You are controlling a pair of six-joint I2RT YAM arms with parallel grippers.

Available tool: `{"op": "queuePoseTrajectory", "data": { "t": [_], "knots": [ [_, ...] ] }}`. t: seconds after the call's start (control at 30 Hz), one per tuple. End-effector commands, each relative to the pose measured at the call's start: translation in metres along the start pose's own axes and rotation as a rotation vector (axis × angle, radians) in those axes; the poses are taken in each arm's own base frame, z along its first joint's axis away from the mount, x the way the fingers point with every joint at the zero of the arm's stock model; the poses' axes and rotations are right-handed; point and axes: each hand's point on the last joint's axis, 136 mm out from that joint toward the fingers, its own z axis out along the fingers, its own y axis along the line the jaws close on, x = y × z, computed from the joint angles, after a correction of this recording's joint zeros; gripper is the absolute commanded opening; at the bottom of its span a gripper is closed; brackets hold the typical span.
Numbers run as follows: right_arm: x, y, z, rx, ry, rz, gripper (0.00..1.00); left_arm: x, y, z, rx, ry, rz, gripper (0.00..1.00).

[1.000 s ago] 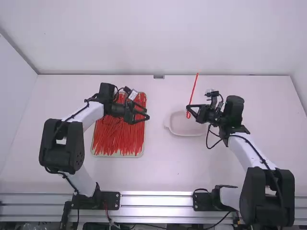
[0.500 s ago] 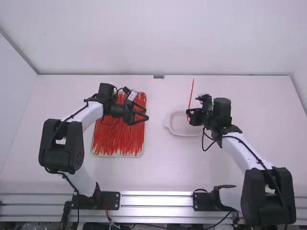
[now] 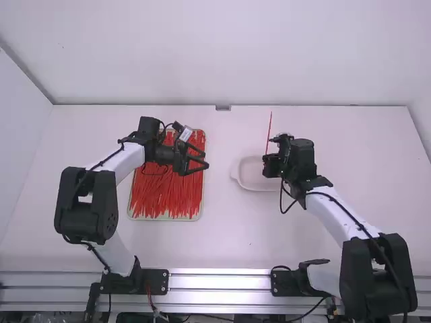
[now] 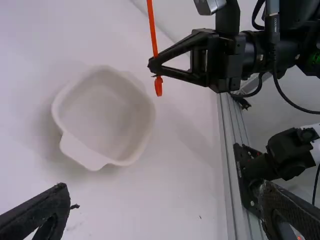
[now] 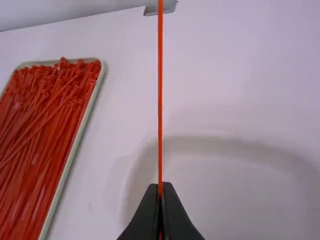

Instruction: Fasten the cable tie

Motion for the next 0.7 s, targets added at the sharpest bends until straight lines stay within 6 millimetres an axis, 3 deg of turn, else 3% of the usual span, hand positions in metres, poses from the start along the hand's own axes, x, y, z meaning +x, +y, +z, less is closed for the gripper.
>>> {"op": "queuePoseTrajectory", "data": {
  "t": [0.0,0.67],
  "knots": [
    [-0.014,0.0,-0.004,0.011,-0.035,-0.011,0.0,-0.002,-0.001,-0.002,0.009,-0.011,0.014,0.99],
    [0.01,-0.021,0.054,0.015,0.009,0.028,0.0,-0.003,0.0,-0.002,0.007,-0.012,0.026,0.99]
  ]
}}
